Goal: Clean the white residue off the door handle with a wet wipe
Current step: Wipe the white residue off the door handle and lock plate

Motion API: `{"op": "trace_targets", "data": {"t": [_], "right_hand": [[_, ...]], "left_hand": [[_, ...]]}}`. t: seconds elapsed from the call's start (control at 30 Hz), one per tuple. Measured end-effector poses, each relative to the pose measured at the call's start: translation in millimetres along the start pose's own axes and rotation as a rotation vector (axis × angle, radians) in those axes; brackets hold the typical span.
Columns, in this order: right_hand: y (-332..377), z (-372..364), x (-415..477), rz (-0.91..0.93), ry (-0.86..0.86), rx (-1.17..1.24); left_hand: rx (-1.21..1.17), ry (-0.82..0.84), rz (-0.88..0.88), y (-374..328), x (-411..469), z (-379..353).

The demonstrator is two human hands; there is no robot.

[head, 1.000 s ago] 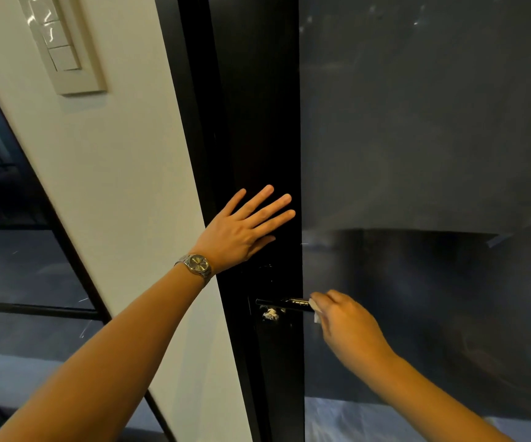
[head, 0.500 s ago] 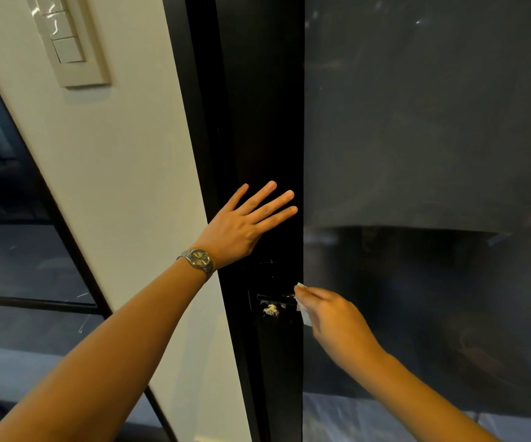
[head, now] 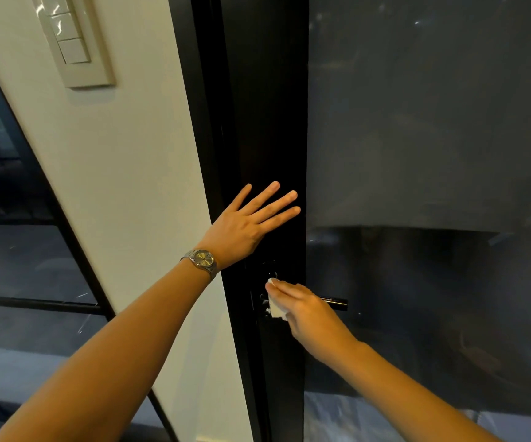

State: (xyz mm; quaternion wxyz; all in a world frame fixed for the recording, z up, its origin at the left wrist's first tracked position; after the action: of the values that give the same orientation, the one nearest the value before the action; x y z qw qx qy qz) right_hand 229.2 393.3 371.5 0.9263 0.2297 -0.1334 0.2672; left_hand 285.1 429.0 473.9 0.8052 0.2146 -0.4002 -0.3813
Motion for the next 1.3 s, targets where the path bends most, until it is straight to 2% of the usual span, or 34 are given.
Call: {"op": "trace_targets", "data": {"t": [0.17,0.3,0.37,0.47,0.53,0.67,0.73,0.93,1.1,1.2,1.3], "right_hand": [[6,-9,29,-0.053,0.066,0.155],[-8,-8,8,-0.115,0.124,0.351],[-17,1,0,-0.175,0.102,0.456],[-30,32,-3,-0.270,-0.121,0.718],[-36,49,-4,-0.332,-0.233,0.900],[-25,62,-2,-0.300,-0.217,1.205],[-23,61,-2,-0.301,-0.220,1.311],[-28,55,-7,-0.352,-0.251,1.408],[-35,63,-11,-0.361,-0.270,1.319],[-41,70,-14,-0.389,-0.302,1.322],[-46,73,-16,-0.415,-0.301,1.300]], "left_hand": [[-0.118,0.051,-0.016,0,0,3],[-0.457,0.197,0.029,4,-1,5],[-0.717,0.209,0.116,6,-2,11],[-1.049,0.194,0.295,11,-6,19],[-1.225,0.284,0.380,6,-12,14],[-1.664,0.556,0.565,-16,-31,-2],[-1.783,0.580,0.643,-22,-40,-7],[-1.844,0.567,0.751,-22,-56,-9],[-1.998,0.437,0.894,-7,-64,-8],[-1.874,0.421,0.906,0,-69,-8],[-1.788,0.476,0.816,-1,-69,-7]]}}
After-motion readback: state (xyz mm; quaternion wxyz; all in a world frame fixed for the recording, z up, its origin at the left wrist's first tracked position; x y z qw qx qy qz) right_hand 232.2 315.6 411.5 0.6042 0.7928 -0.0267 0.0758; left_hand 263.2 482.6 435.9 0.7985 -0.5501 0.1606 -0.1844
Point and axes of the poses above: each hand's wrist, its own x-axis towards the middle knuckle, its own z-axis out of the back of the hand, y = z × x, the point moved 10 cm from there along x, towards the middle knuckle, and after that the axes turned 4 degrees about y, right-handed, at the moved point
